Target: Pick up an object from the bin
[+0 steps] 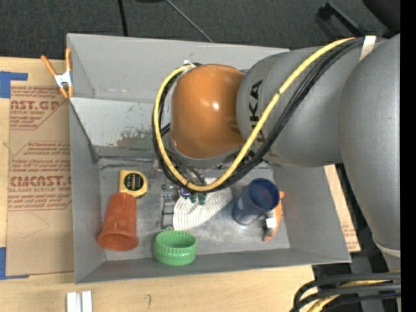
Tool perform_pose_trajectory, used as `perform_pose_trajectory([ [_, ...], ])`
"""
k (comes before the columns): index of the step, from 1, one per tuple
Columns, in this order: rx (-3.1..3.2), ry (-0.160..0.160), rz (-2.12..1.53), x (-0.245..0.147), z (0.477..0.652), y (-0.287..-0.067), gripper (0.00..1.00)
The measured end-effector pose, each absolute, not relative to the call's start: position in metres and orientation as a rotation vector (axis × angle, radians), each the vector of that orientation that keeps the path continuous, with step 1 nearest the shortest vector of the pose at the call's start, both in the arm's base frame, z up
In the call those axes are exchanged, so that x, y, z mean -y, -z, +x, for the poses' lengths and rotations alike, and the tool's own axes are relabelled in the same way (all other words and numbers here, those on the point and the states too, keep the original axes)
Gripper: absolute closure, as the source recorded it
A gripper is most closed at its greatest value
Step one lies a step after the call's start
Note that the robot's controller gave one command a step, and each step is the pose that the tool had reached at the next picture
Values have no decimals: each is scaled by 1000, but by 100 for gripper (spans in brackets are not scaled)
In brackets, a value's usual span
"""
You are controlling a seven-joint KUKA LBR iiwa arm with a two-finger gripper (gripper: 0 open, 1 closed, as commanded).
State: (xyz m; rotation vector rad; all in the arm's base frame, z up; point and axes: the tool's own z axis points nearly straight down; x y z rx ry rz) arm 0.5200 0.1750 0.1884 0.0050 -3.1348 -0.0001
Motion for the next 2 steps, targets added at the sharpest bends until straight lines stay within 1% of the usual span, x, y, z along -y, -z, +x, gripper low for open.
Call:
perform_pose_trajectory([
  [1, 3142, 2, 2, -174, 522, -193, 0],
  [2, 3148, 6, 102, -158, 522, -165, 0],
])
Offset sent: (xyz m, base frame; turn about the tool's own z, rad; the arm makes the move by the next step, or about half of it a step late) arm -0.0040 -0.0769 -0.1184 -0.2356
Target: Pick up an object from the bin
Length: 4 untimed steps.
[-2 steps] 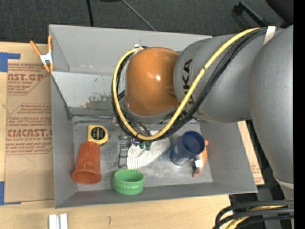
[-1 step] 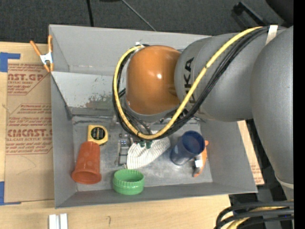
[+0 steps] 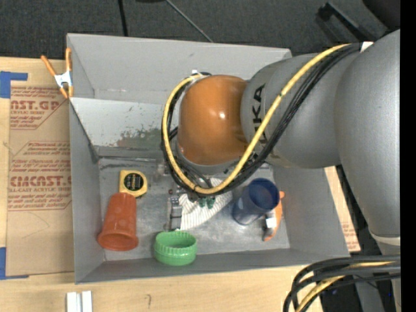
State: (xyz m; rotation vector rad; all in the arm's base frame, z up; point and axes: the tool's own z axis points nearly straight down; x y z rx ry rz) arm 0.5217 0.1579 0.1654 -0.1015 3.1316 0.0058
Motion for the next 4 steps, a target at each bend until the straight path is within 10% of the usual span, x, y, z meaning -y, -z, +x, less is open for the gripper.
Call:
perform_pose_trajectory([
  [2, -3144, 0, 50, -126, 510, -109, 0],
  [3, -3108, -2, -450, -91, 486, -70, 100],
  [4, -3107, -2, -450, -91, 486, -70, 100],
])
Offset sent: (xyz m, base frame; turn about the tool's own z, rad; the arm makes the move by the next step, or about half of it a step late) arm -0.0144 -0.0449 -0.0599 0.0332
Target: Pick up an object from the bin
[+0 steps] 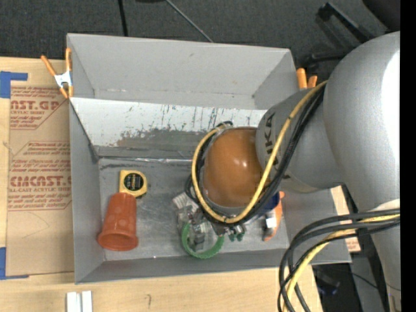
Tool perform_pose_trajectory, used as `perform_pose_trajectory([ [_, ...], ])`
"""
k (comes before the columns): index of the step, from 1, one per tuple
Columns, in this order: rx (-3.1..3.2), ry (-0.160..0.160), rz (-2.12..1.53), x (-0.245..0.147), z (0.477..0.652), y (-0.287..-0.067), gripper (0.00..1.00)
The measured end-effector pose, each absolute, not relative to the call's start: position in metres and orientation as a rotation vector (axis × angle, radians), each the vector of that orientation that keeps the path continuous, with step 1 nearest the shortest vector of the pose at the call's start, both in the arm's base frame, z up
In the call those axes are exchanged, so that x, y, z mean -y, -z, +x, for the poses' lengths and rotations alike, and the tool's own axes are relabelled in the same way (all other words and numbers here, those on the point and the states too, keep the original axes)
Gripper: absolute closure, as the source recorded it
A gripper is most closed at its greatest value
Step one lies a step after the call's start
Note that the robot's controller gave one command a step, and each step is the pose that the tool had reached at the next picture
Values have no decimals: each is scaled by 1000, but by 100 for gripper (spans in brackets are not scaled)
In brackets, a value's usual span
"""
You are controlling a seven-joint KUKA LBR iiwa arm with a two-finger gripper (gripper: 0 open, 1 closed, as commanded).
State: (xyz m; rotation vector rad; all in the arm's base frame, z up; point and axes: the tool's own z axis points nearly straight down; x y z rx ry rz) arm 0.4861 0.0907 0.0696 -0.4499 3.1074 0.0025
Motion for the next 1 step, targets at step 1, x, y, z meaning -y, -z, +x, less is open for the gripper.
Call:
perform_pose_trajectory([
  [1, -3101, -2, -481, -94, 528, -206, 100],
])
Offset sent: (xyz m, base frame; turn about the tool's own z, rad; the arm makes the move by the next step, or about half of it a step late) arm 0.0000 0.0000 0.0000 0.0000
